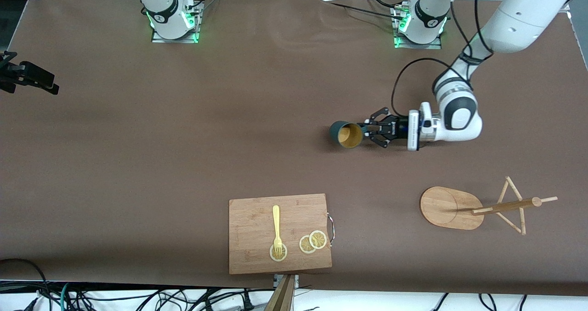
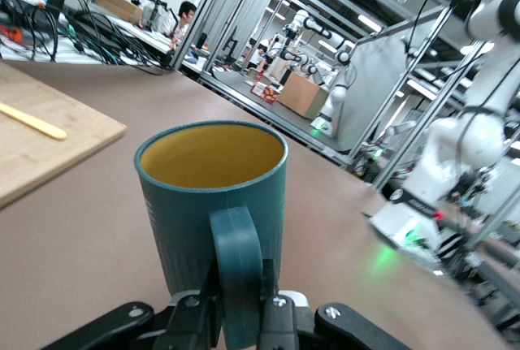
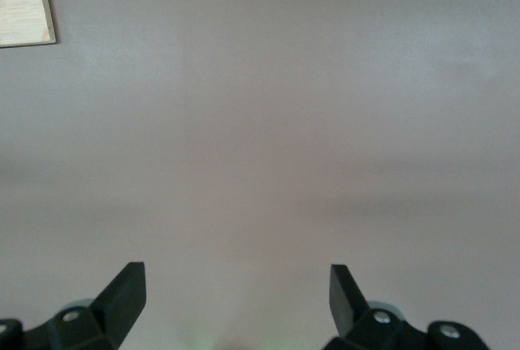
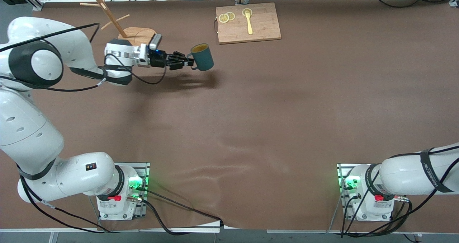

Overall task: Pass cup and hang on rack
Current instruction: 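Grasp the teal mug handle with the left gripper, then lift the mug with the left gripper toward the wooden rack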

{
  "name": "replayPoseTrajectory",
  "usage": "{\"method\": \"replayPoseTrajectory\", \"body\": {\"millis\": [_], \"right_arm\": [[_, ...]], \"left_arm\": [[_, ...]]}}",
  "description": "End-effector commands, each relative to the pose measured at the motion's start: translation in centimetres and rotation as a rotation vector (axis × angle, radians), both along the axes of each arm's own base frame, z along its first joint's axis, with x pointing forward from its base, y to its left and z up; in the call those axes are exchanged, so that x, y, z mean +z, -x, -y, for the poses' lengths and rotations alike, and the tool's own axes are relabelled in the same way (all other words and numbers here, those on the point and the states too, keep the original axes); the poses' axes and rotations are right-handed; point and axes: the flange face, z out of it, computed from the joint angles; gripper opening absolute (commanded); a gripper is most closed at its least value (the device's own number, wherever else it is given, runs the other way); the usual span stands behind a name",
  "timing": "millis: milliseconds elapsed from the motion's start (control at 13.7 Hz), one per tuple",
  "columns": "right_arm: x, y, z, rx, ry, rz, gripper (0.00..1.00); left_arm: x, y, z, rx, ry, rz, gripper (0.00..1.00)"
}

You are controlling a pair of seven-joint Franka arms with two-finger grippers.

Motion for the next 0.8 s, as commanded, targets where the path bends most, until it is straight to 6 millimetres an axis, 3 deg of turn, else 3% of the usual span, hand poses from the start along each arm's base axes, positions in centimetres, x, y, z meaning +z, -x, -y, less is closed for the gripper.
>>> {"method": "replayPoseTrajectory", "body": {"millis": [0,218,509,728], "right_arm": [[0.2,0.4,-0.1,-0.001,0.005,0.002,1.00],[0.0,0.3,-0.1,-0.001,0.005,-0.001,1.00],[0.1,0.4,-0.2,-0.009,0.004,0.001,1.00],[0.1,0.4,-0.2,-0.004,0.005,0.001,1.00]], "left_arm": [[0.6,1.5,-4.7,-0.021,0.059,-0.140,0.00],[0.5,2.7,-11.1,-0.015,0.086,-0.330,0.00],[1.3,4.0,-16.7,0.032,0.185,-0.607,0.00],[3.4,2.6,-21.5,0.089,0.212,-0.742,0.00]]}}
